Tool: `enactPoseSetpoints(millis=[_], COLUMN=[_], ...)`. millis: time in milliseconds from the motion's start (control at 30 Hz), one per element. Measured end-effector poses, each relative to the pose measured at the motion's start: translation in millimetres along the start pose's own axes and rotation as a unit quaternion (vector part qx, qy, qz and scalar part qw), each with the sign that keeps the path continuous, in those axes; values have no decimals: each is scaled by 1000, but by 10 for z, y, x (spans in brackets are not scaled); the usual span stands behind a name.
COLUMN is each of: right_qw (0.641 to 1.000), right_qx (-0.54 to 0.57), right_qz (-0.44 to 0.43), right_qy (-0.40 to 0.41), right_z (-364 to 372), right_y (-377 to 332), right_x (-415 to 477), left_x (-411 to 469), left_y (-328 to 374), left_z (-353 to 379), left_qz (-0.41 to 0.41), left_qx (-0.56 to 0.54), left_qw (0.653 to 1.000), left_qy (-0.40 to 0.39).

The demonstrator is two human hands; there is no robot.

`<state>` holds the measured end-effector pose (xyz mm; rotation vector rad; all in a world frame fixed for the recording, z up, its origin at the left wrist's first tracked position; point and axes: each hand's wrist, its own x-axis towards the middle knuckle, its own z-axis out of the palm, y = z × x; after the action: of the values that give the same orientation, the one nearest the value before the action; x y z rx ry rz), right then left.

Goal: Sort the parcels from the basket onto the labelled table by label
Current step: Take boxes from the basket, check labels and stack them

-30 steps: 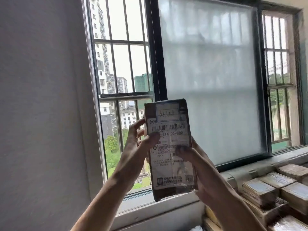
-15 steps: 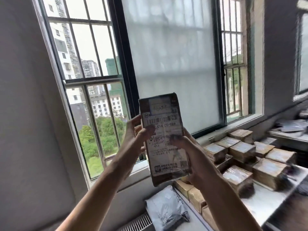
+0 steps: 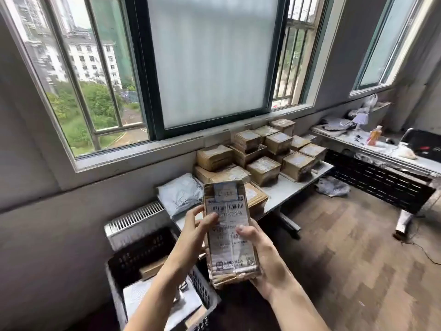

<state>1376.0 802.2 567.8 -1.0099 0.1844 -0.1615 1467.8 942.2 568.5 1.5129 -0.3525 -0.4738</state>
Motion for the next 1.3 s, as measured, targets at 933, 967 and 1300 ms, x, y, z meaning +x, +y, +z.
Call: enactPoseSetpoints(millis=[933, 967, 1300], right_qw=[990, 989, 984], right_qx=[105, 98, -6], right_qz=[93, 104, 115], right_qy=[29, 37, 136], right_z=[-3630, -3750, -4715], right_y=[-1843, -1842, -2093], right_x=[1695, 1835, 3408], left_x=[2476, 2609, 4447], left_y=[-250, -306, -750], left_z=[3411, 3414, 3325], left_qz=[-148, -147, -6], left_qx=[36, 40, 313], left_qw=[983, 985, 949], left_qy=[-101, -87, 35])
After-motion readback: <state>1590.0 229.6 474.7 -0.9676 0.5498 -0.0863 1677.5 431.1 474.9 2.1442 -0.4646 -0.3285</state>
